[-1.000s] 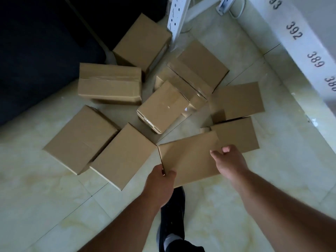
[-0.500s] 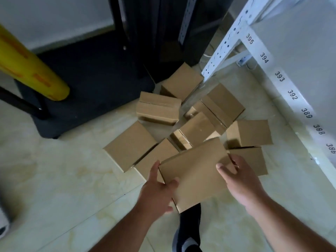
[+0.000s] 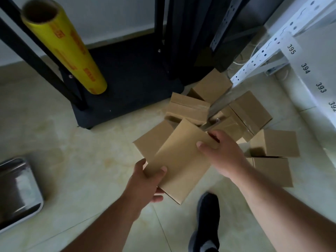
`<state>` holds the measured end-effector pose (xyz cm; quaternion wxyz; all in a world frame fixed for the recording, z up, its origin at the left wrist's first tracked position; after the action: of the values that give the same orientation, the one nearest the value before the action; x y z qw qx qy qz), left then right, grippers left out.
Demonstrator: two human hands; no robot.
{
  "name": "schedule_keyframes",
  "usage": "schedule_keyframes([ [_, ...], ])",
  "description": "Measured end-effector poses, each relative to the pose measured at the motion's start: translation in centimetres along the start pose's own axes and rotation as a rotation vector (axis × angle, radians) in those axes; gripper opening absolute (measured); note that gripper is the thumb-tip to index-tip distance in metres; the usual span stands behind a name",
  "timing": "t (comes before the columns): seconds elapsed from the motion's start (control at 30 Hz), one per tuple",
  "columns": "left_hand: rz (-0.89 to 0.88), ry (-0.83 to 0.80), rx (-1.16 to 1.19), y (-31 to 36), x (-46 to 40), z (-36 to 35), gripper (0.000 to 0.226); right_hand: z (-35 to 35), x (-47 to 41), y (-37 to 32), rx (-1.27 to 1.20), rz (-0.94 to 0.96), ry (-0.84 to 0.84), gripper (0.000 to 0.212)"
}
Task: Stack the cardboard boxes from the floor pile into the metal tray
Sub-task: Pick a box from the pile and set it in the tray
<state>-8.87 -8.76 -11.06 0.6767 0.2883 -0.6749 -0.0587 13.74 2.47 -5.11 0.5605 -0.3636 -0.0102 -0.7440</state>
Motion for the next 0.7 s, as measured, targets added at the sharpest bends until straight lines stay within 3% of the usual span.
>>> schedule_keyframes([
  [0.13, 0.004, 0.002, 0.043, 0.5, 0.1, 1.1, 0.052, -0.5, -0.1, -1.6, -0.085, 0.015, 0.02, 0.03],
  [0.27, -0.02, -0.033, 0.03, 0.5, 0.6, 2.5, 0.055, -1.6, 0.2, -4.7, -0.159, 0.069, 0.067, 0.034],
  [0.37, -0.071, -0.071, 0.01, 0.3, 1.0, 3.5, 0.065, -2.9, 0.8, -6.6, -0.174, 0.048, 0.055, 0.048],
  [0.47, -0.138, -0.07, 0.015, 0.4, 1.3, 5.2, 0.085, -4.7, 1.7, -8.6, -0.149, 0.074, 0.008, 0.075],
  [0.57, -0.177, -0.026, 0.023, 0.6, 1.2, 7.4, 0.086, -6.9, 2.8, -10.1, -0.148, 0.039, -0.039, 0.098],
  [0.63, -0.168, -0.005, 0.056, 0.5, 1.3, 8.7, 0.083, -8.5, 3.4, -10.8, -0.183, 0.005, -0.033, 0.101],
  [0.7, -0.159, 0.015, 0.099, 0.3, 1.4, 10.2, 0.075, -10.3, 4.0, -11.7, -0.13, -0.003, -0.05, 0.09],
])
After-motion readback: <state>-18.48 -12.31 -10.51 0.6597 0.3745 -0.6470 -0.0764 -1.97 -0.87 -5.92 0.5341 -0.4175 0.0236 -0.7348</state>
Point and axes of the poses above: each hand's wrist, its own x-axis away from the middle knuckle, its own z-axis out of the back of the hand, y = z × x, the point moved 6 cm from there along -x, towards the middle knuckle, and after that the axes turned 11 degrees about x, right-handed, at the moved point
